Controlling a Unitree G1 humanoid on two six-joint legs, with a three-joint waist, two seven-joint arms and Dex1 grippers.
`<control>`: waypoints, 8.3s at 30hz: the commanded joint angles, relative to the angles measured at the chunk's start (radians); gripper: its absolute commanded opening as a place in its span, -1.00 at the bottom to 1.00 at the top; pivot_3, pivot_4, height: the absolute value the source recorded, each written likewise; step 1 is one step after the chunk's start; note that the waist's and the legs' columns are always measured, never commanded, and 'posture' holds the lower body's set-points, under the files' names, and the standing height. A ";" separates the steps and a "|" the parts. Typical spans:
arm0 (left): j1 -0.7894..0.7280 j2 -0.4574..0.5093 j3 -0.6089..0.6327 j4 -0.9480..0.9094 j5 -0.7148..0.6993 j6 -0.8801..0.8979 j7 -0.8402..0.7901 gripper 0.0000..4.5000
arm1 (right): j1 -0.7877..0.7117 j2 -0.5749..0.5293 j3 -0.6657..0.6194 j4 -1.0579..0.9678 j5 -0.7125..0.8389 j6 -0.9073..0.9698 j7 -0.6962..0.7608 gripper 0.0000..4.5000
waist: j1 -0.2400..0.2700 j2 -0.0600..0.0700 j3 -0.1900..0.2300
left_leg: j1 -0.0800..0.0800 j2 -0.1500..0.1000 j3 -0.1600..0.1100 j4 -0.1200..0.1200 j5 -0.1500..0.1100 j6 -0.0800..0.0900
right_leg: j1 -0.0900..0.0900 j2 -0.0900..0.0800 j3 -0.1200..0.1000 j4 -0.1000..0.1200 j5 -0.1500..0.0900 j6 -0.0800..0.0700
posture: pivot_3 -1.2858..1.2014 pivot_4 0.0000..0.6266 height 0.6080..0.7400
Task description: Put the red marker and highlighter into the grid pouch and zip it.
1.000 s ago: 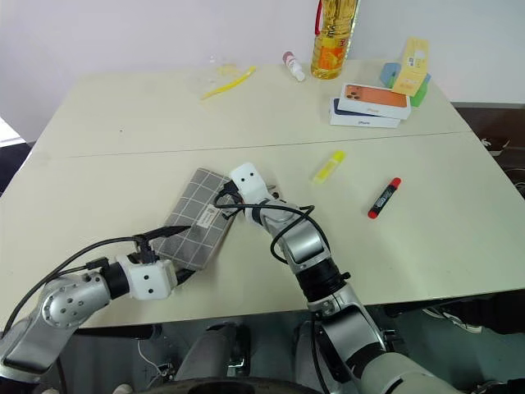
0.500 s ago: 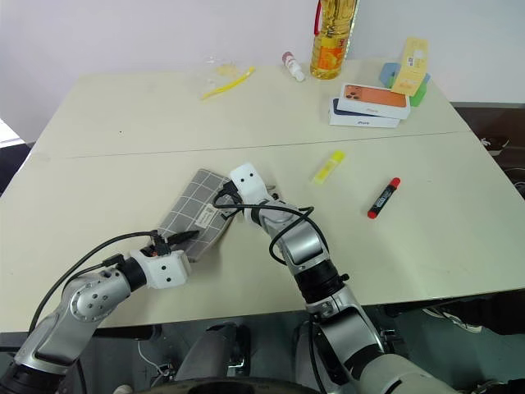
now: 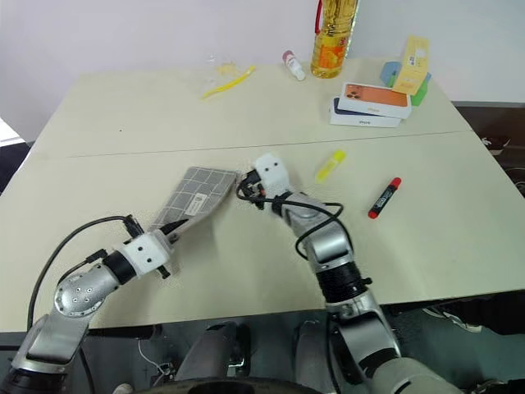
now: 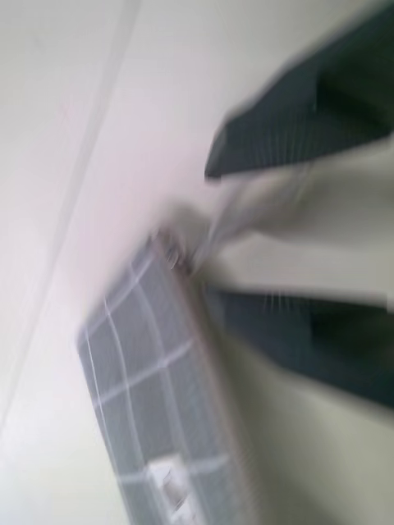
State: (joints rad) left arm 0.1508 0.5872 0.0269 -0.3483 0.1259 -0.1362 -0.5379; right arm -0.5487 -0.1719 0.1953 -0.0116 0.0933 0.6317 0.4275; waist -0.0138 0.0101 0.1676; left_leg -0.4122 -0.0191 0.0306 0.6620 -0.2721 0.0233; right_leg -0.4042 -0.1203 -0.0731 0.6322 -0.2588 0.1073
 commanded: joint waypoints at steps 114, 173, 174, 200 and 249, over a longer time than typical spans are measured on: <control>-0.407 -0.202 -0.154 0.335 -0.042 -0.067 0.039 -1.00 | -0.271 0.118 -0.606 0.209 0.086 0.402 -0.567 -0.62 | -0.004 -0.005 0.002 | -0.004 0.000 0.001 0.002 0.002 -0.001 | 0.000 0.003 -0.003 0.002 0.000 0.000 | 0.03 -0.52 1.00; -0.426 -0.238 -0.156 0.283 -0.187 -0.071 -0.056 -1.00 | 0.090 -0.370 -0.082 -0.283 -0.067 0.002 0.062 -0.62 | 0.009 -0.005 0.003 | -0.007 -0.001 0.000 0.005 0.001 0.000 | -0.001 0.004 -0.004 0.000 0.000 0.001 | 0.03 -0.52 1.00; -0.426 -0.236 -0.157 0.281 -0.187 -0.072 -0.059 -1.00 | 0.093 -0.373 -0.078 -0.287 -0.068 -0.001 0.069 -0.62 | 0.009 -0.005 0.003 | -0.007 0.000 0.000 0.005 0.001 0.000 | -0.001 0.004 -0.004 0.000 0.000 0.001 | 0.03 -0.52 1.00; -0.491 -0.048 -0.171 0.206 -0.323 0.031 -0.410 -1.00 | 0.097 -0.577 0.205 -0.380 -0.380 -0.558 0.395 -0.62 | 0.008 -0.005 0.003 | -0.007 -0.001 0.000 0.006 0.002 0.000 | 0.000 0.004 -0.004 0.000 0.000 0.001 | 0.03 -0.52 1.00; -0.600 -0.319 -0.244 0.556 -0.203 -0.146 -0.241 -1.00 | 0.189 -0.090 -0.660 -0.427 -0.070 0.704 -0.281 -0.83 | 0.018 -0.004 0.002 | -0.008 -0.001 -0.002 0.015 0.000 0.003 | 0.001 0.004 -0.004 0.006 0.000 0.001 | 0.03 -0.52 1.00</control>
State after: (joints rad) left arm -0.4459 0.2634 -0.2403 0.2506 -0.0676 -0.2760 -0.7919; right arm -0.3569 -0.2236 -0.5062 -0.4229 0.0127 1.3809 0.1362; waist 0.0045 0.0057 0.1693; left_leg -0.4207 -0.0197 0.0289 0.6767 -0.2723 0.0260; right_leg -0.4040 -0.1160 -0.0772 0.6392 -0.2586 0.1084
